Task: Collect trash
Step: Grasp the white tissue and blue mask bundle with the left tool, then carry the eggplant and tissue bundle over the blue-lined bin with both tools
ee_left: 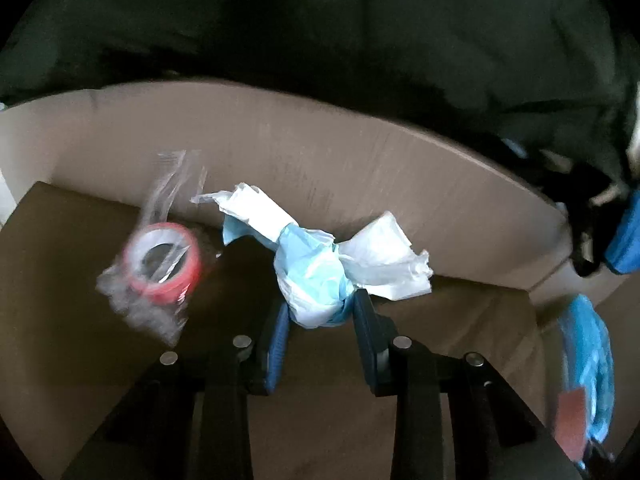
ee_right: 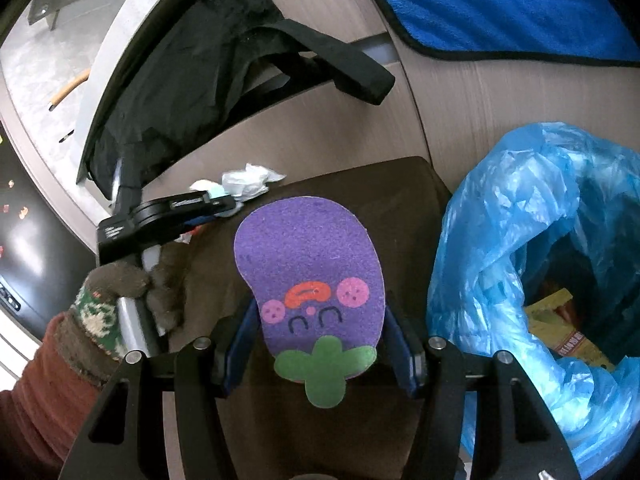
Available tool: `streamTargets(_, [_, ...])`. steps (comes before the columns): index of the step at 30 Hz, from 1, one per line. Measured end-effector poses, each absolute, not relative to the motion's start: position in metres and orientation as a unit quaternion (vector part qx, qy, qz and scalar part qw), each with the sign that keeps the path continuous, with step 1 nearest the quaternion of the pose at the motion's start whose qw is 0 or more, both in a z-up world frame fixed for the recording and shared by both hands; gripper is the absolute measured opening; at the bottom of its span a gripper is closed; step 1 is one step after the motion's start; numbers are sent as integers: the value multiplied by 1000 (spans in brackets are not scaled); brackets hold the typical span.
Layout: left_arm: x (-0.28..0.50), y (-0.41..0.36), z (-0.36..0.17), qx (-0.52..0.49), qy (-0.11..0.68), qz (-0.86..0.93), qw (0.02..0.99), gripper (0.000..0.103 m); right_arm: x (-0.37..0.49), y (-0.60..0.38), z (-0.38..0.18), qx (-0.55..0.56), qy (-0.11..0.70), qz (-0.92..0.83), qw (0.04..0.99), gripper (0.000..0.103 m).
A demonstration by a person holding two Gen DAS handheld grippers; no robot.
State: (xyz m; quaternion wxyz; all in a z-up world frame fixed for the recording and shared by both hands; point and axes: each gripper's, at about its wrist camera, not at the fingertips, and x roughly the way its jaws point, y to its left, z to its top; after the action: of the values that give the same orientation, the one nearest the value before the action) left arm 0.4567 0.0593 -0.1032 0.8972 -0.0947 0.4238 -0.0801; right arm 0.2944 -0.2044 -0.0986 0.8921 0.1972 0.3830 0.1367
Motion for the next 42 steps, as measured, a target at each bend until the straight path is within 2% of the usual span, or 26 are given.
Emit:
streamTargets(19, [254, 104, -77, -58, 412, -113, 902, 32, 263, -155, -75, 152, 397, 183, 886, 56])
streamTargets(30, [211, 91, -41, -75, 354, -131, 923, 32, 221, -150, -40, 107, 357, 180, 910, 56])
streamTargets(42, [180, 5, 30, -41, 267, -203, 941, 32, 177, -212, 10, 89, 278, 124, 948, 56])
